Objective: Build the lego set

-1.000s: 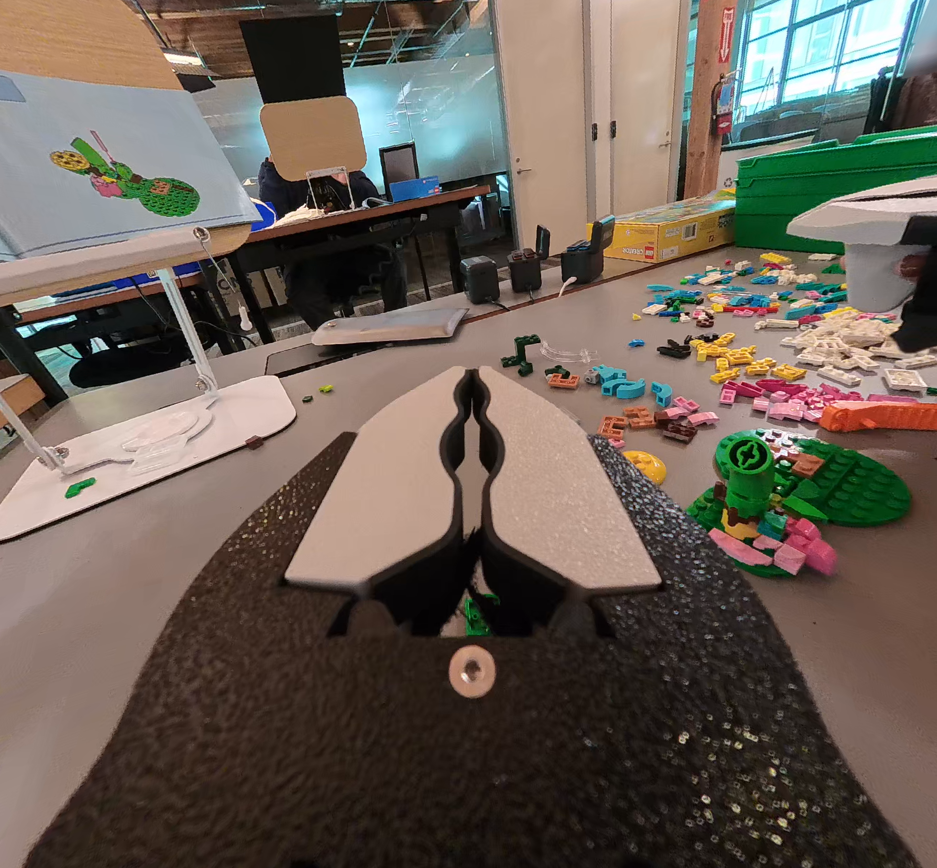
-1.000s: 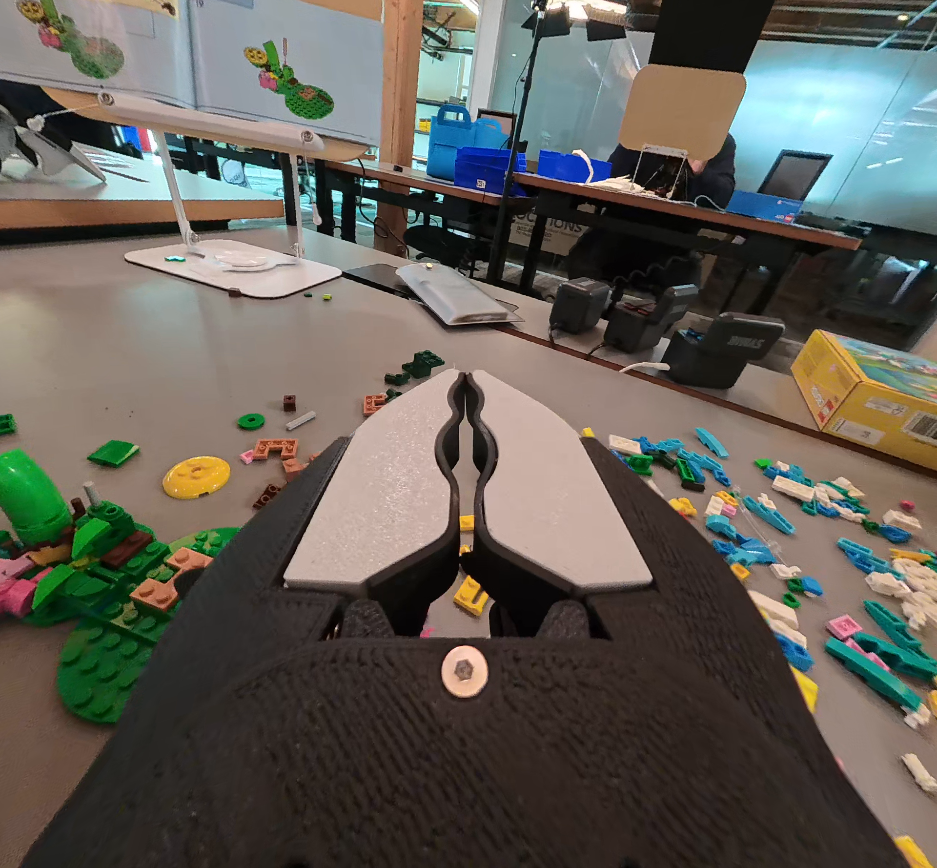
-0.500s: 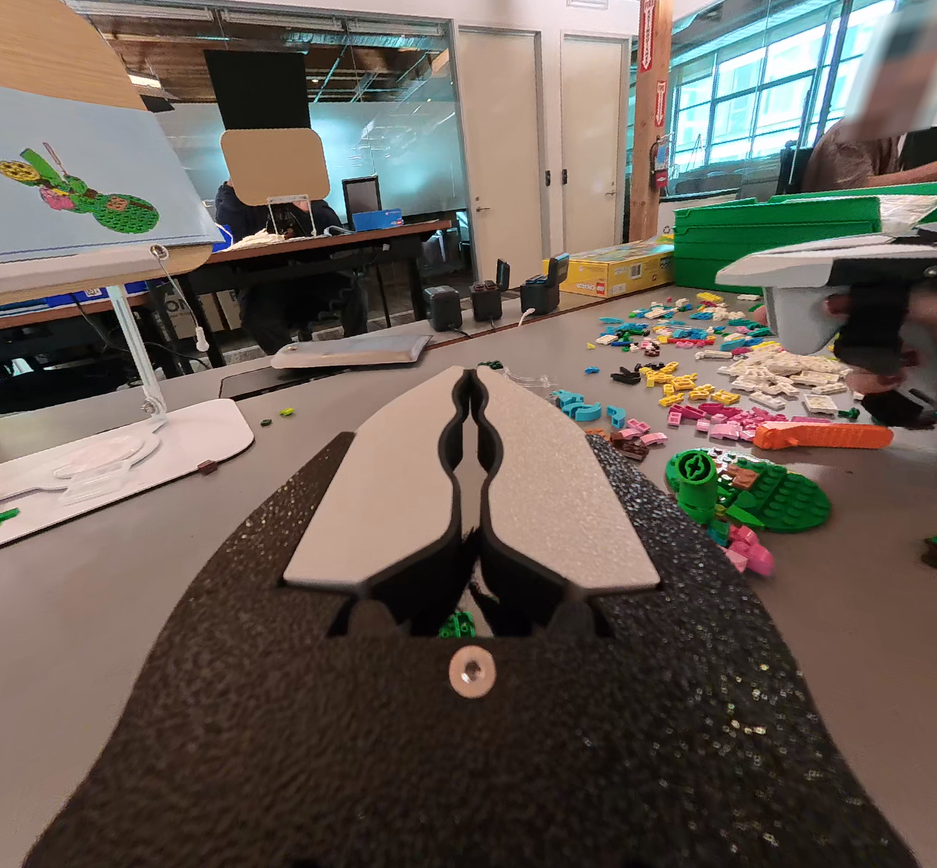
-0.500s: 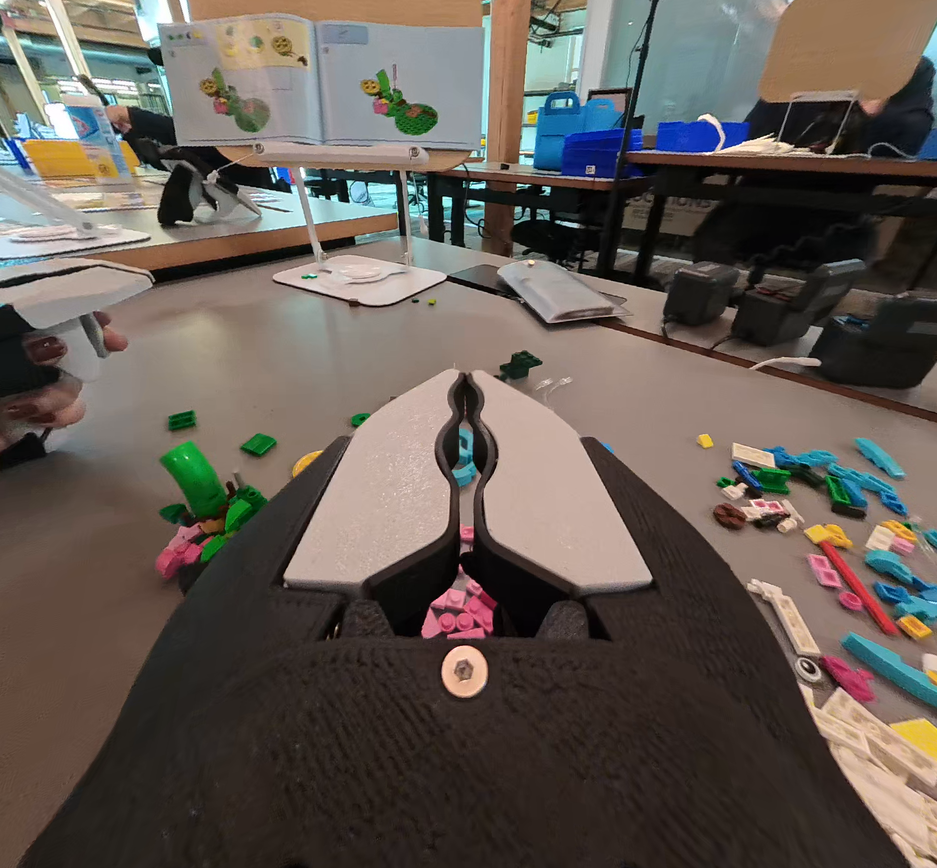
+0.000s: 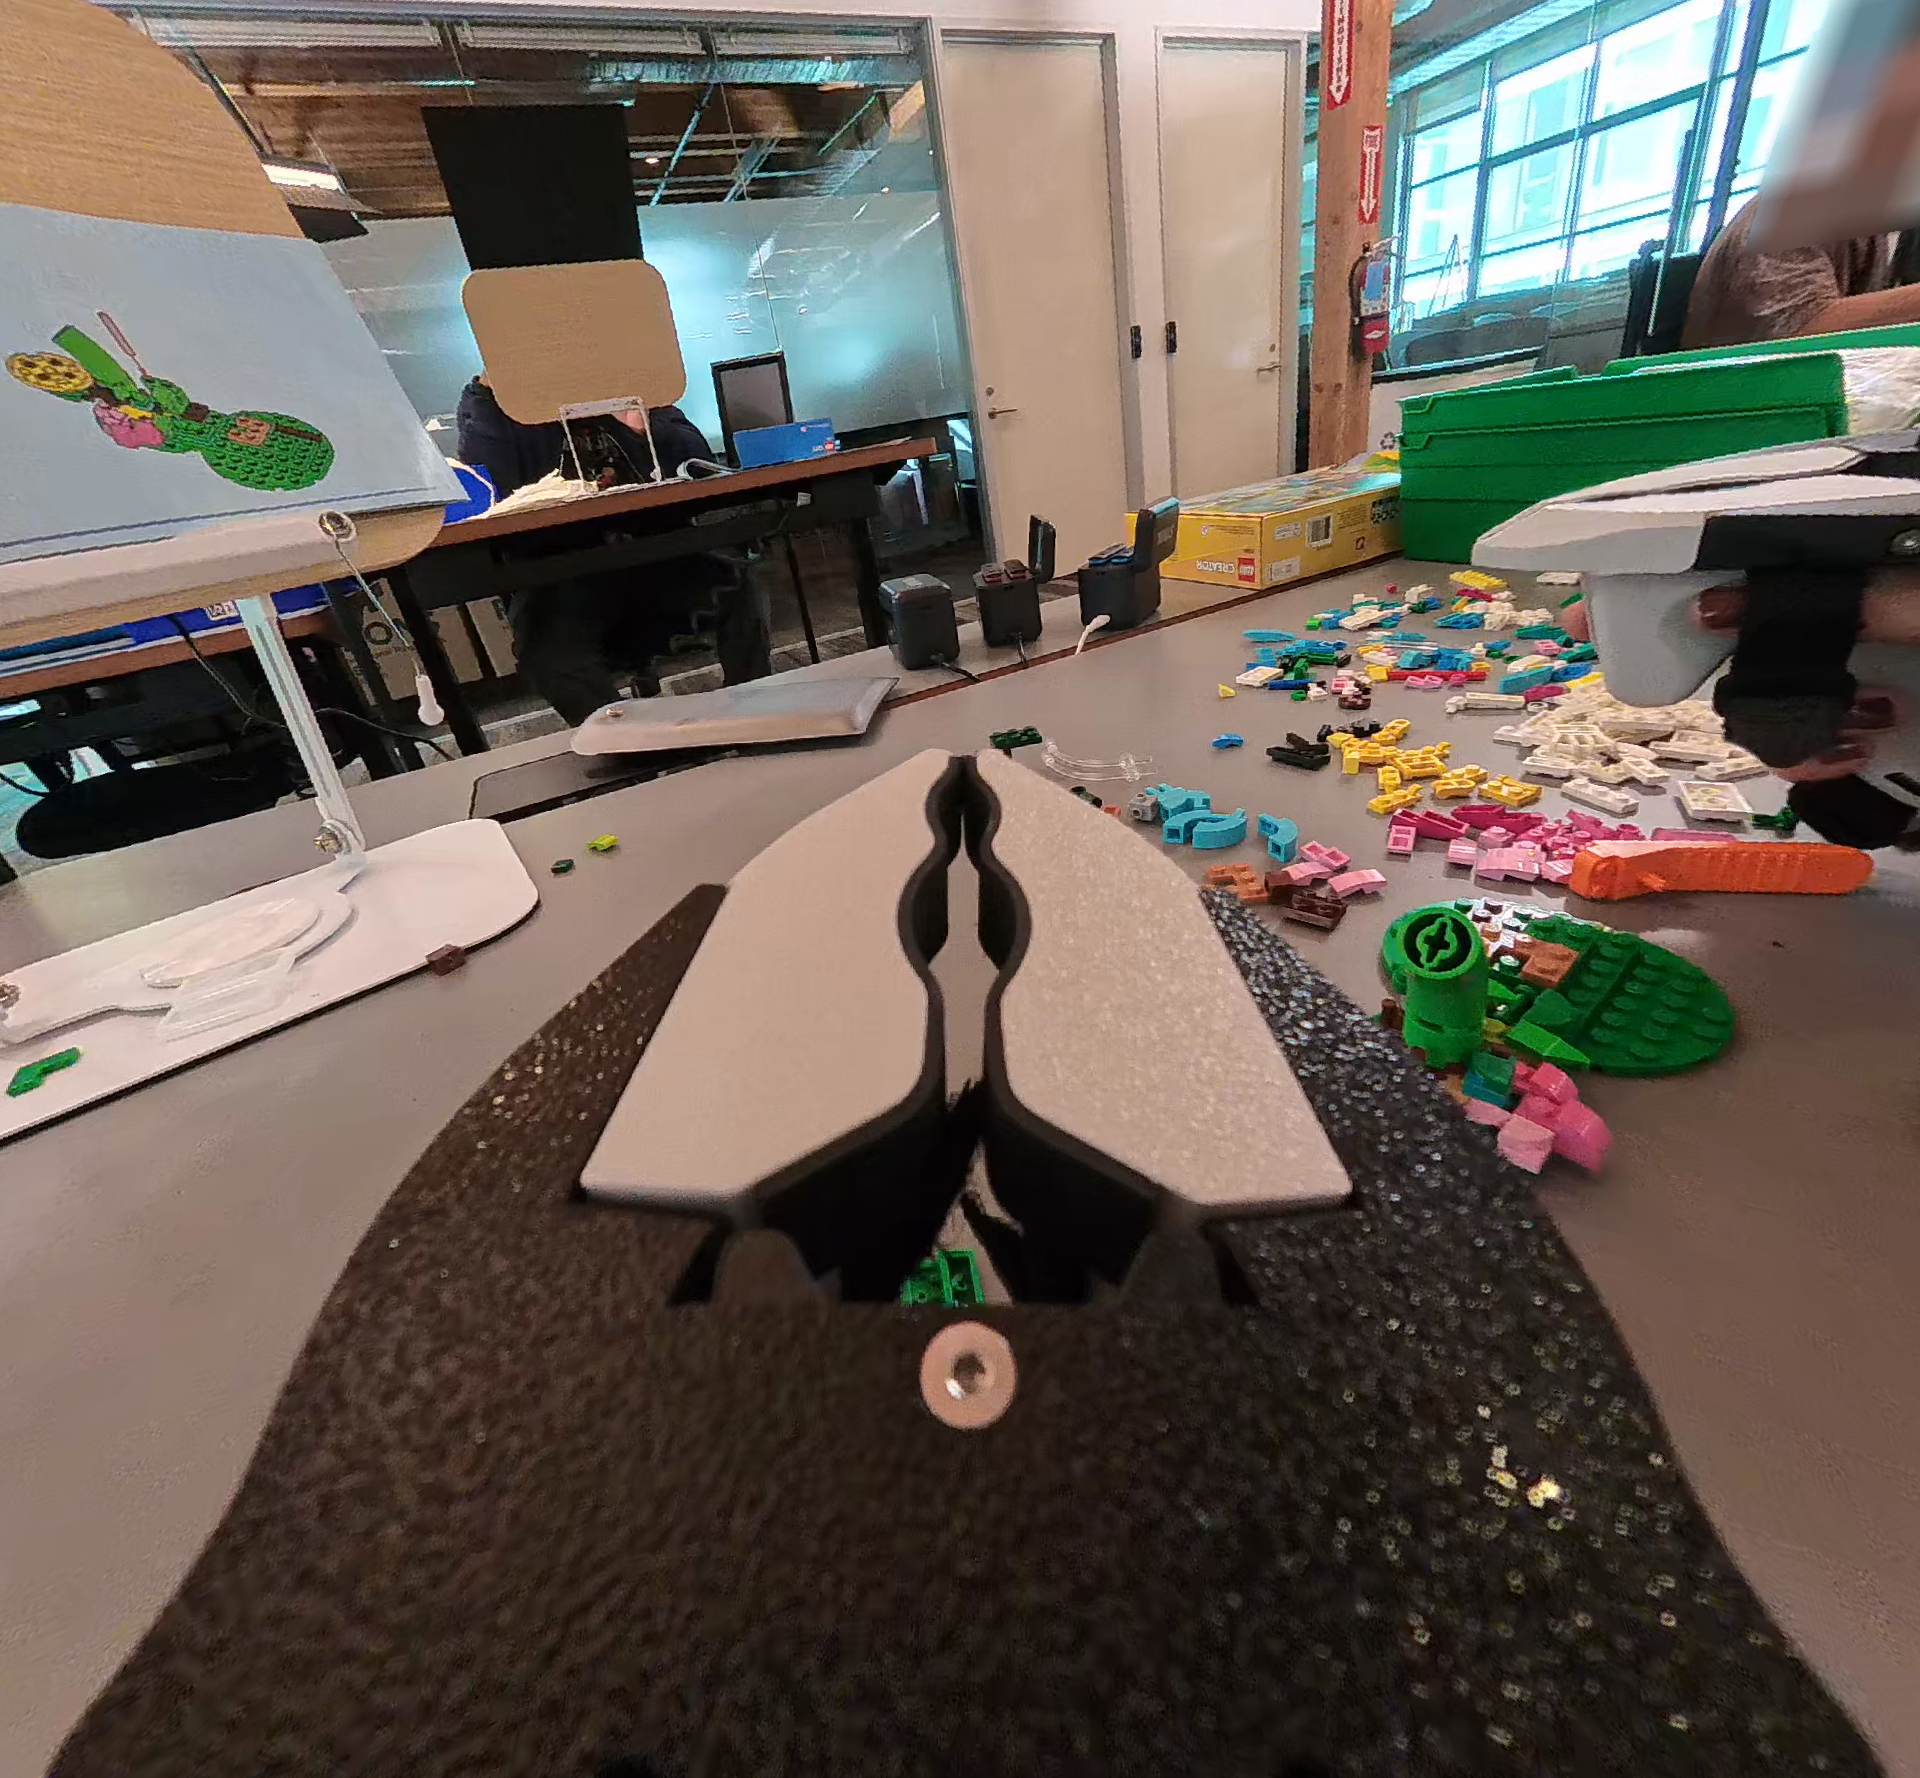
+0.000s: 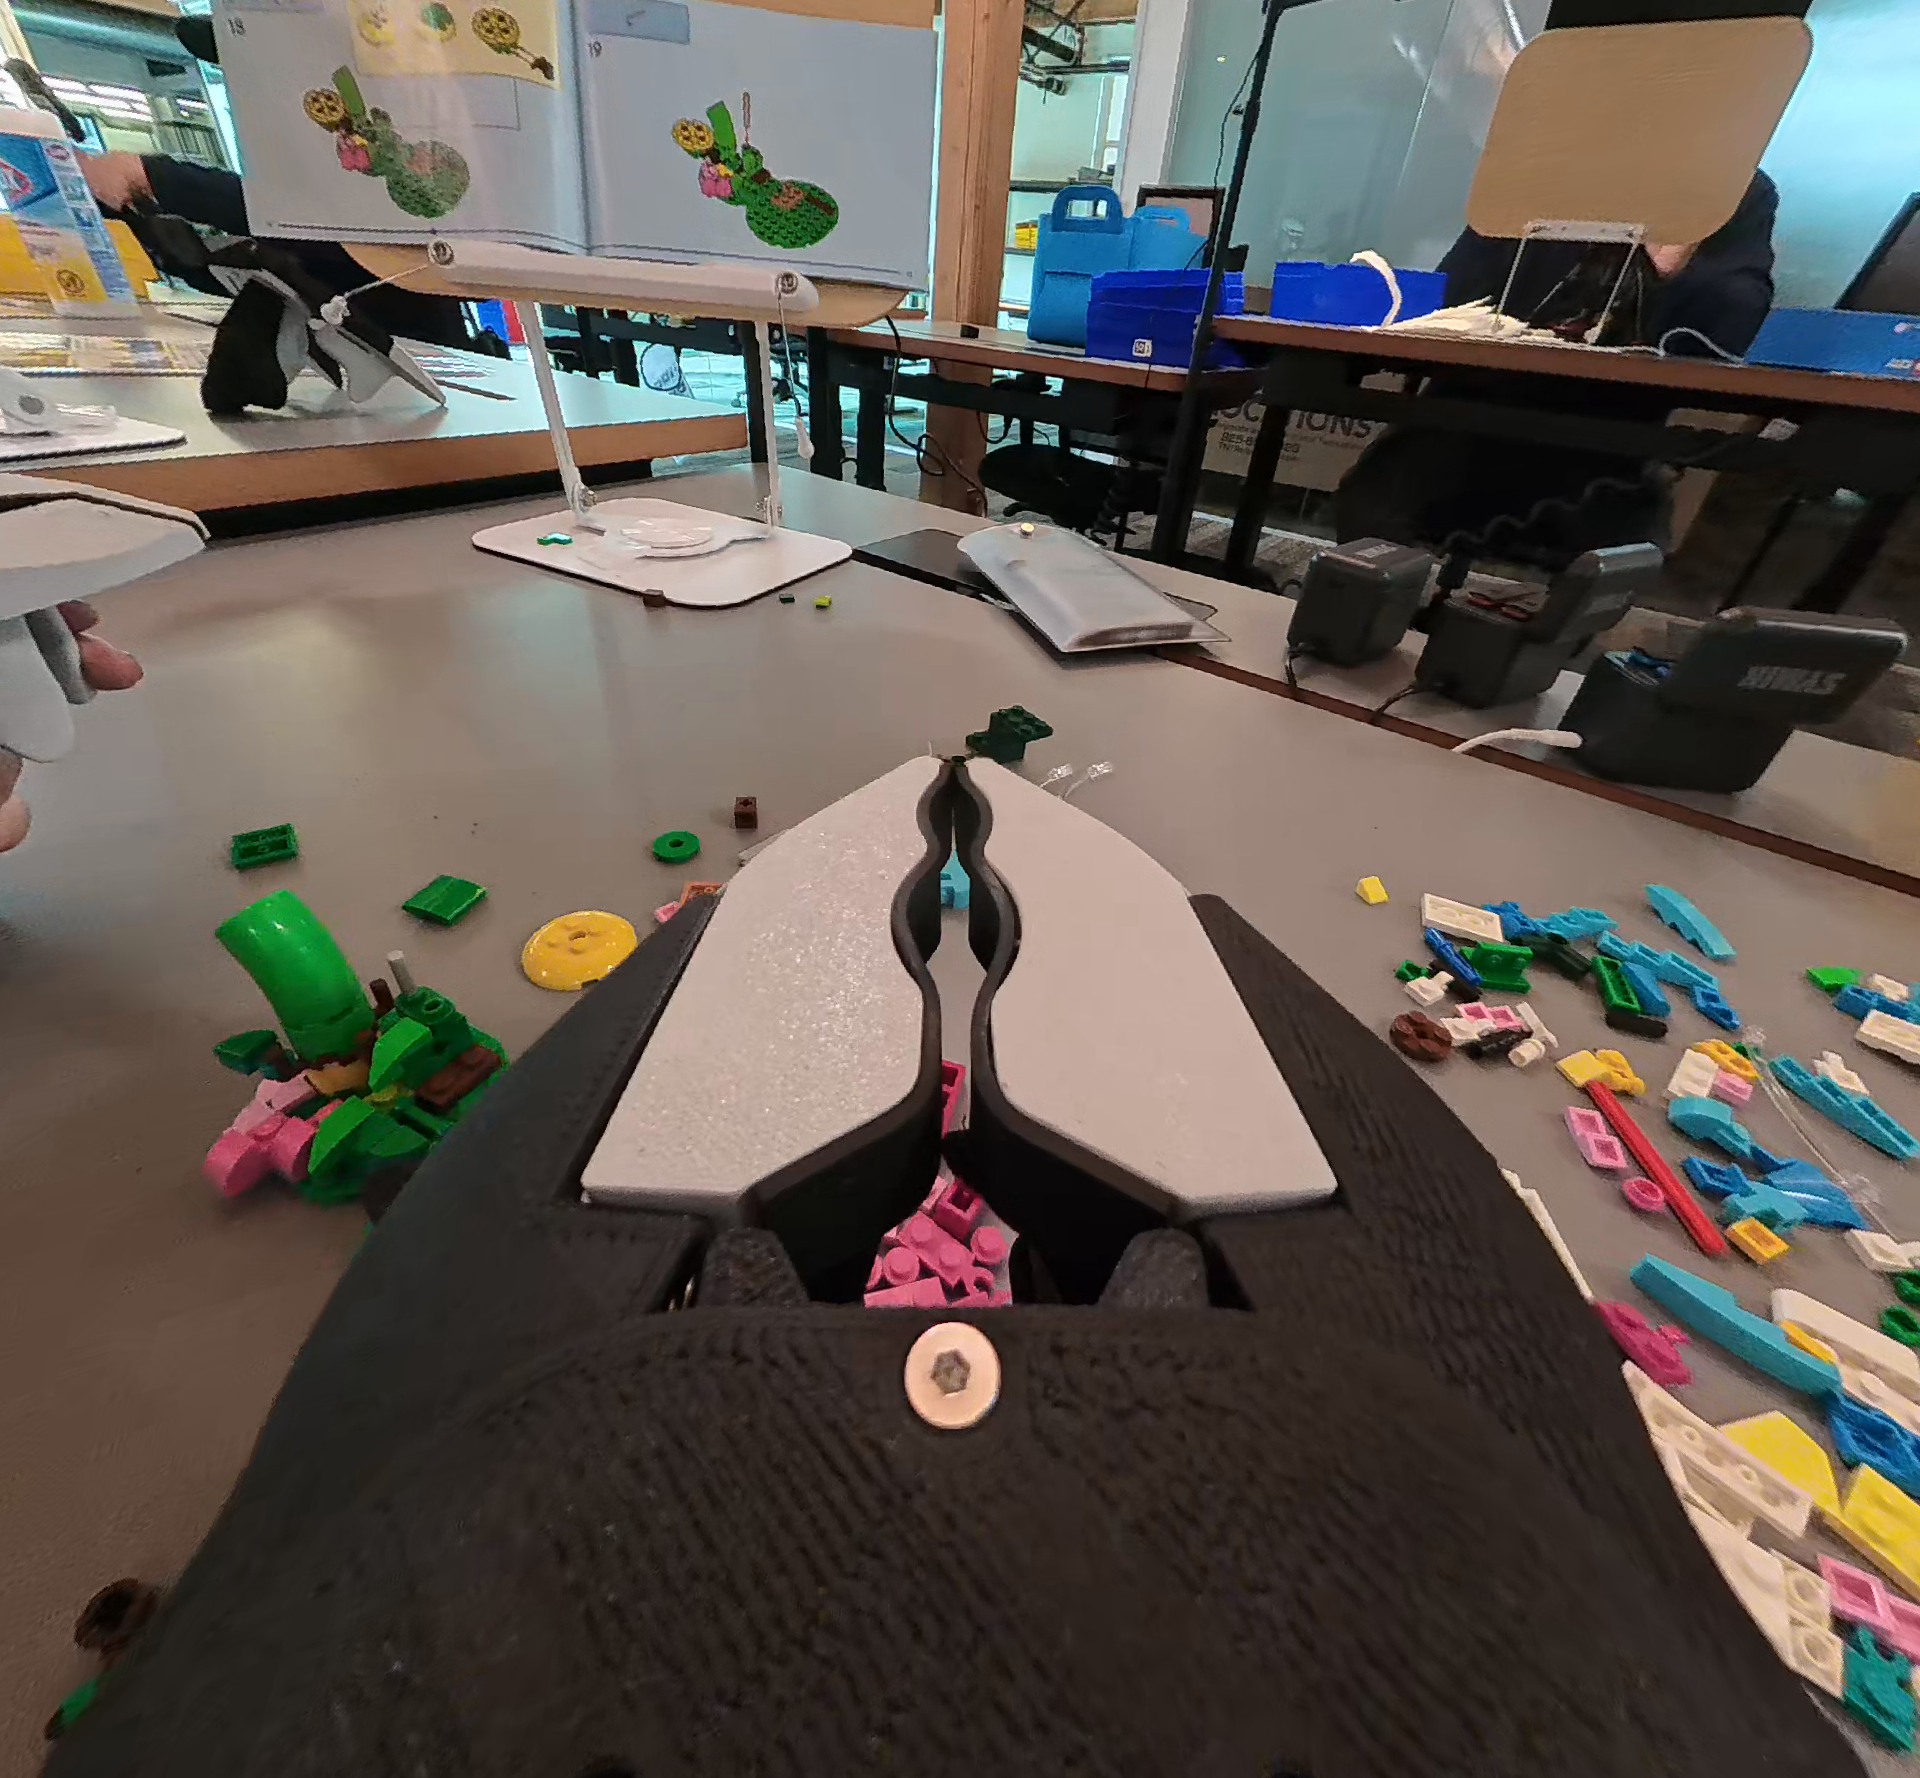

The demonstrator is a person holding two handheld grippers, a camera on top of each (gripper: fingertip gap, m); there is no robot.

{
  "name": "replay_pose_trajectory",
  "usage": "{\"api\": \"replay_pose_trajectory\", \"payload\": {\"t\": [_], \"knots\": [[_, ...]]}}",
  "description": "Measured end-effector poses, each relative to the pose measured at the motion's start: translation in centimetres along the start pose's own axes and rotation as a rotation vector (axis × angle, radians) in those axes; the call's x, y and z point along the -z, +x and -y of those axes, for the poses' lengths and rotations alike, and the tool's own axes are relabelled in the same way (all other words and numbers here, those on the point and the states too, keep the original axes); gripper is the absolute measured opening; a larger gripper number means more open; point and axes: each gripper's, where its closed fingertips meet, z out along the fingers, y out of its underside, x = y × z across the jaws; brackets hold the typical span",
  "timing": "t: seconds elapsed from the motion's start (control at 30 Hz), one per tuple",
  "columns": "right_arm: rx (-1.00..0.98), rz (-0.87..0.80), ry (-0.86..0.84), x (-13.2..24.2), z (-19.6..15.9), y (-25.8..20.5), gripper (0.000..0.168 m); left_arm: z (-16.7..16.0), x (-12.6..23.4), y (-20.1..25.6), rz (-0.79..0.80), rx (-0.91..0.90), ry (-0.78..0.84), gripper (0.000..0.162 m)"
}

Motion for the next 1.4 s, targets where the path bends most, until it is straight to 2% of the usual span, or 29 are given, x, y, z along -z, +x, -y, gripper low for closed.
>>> {"api": "replay_pose_trajectory", "payload": {"t": [0.57, 0.7, 0.8, 0.9, 0.97, 1.17, 1.27, 1.4], "knots": [[-0.003, 0.058, -0.024, -0.2, -0.7, -0.8, 0.000, 0.0, -0.1, 0.0, 0.001, -0.007, 0.001, 0.000], [0.033, 0.140, 0.001, 0.2, -0.2, -1.3, 0.000, 0.0, 0.0, -0.1, 0.003, 0.001, 0.000, 0.000], [0.039, 0.188, -0.020, 0.8, 0.2, -0.7, 0.000, 0.2, 0.2, -1.0, 0.057, 0.009, 0.013, 0.000], [0.039, 0.195, -0.035, 1.4, 1.5, 0.5, 0.007, 0.9, 1.2, -3.8, 0.245, 0.009, 0.056, 0.000], [0.094, 0.282, -0.132, 0.9, 1.0, -0.8, 0.014, 1.5, 2.1, -5.4, 0.360, -0.010, 0.096, 0.000], [0.504, 0.732, -0.539, -3.1, -4.3, -7.3, 0.028, 1.9, 1.7, -4.5, 0.323, -0.035, 0.110, 0.001], [0.558, 0.979, -0.674, -4.1, -5.7, -10.1, 0.039, 1.8, 1.7, -4.3, 0.306, -0.027, 0.111, 0.000], [0.625, 1.145, -0.852, -5.3, -7.4, -11.6, 0.044, 1.8, 2.0, -4.8, 0.310, 0.003, 0.115, 0.000]]}}
